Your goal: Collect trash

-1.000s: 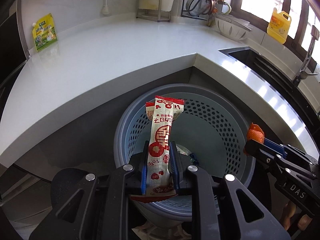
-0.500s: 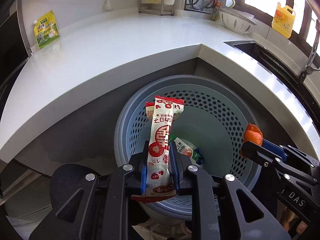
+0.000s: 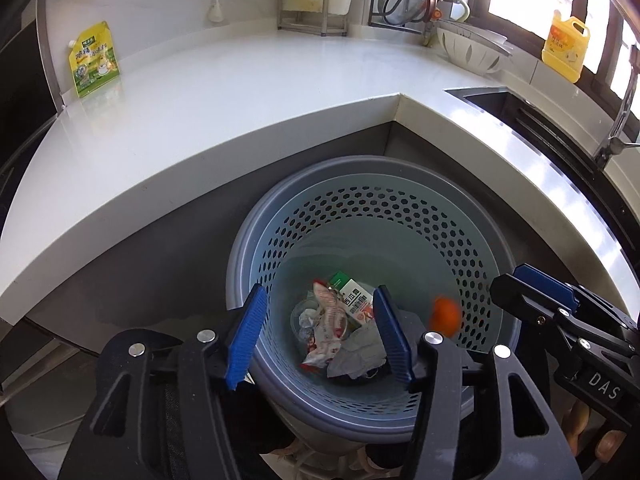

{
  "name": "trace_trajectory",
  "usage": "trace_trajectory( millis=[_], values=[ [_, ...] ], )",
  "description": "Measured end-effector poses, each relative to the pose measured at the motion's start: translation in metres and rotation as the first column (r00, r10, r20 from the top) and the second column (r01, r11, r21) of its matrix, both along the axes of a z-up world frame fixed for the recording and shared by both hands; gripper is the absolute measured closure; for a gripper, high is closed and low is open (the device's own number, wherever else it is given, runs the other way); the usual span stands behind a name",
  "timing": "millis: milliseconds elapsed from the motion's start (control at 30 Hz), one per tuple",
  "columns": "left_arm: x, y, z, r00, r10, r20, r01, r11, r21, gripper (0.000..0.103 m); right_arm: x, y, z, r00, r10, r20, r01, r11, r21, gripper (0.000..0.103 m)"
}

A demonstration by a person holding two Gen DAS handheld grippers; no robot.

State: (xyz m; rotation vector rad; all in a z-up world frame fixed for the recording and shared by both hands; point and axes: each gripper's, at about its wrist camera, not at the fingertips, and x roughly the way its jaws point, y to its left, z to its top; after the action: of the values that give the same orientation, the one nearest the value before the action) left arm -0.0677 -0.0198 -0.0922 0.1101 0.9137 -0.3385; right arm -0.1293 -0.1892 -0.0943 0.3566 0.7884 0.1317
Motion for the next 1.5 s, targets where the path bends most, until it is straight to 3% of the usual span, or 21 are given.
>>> trace_trajectory(
  millis=[233,333,700,967,1500],
  values=[
    [-0.001,0.004,0.004,1.0,0.019,0.011,-0.019,1.0,0.001,0.044,-0.002,0.003,0.003,1.0,-0.009,0.009,0.009,1.0,-0.013,0.054],
    [-0.003,0.006,0.008,0.999,0.032,0.029,-0.032,0.999,-0.001,0.035,-0.003,0.002,0.004,1.0,-0.009,0.007,0.009,1.0,-0.021,0.054],
    [-0.014,0.015,0.026,0.994,0.055,0.094,-0.054,0.998,-0.01,0.014,-0.011,0.007,0.016,0.999,-0.03,0.043,0.033,0.995,-0.094,0.038],
    [-0.018,0.021,0.035,0.987,0.092,0.133,-0.093,0.996,0.002,0.006,-0.016,0.008,0.022,0.998,-0.039,0.057,0.045,0.994,-0.104,0.036],
    [-0.022,0.029,0.041,0.982,0.127,0.14,-0.13,0.991,0.012,0.006,-0.022,0.008,0.028,0.995,-0.064,0.07,0.072,0.99,-0.119,0.032]
  ],
)
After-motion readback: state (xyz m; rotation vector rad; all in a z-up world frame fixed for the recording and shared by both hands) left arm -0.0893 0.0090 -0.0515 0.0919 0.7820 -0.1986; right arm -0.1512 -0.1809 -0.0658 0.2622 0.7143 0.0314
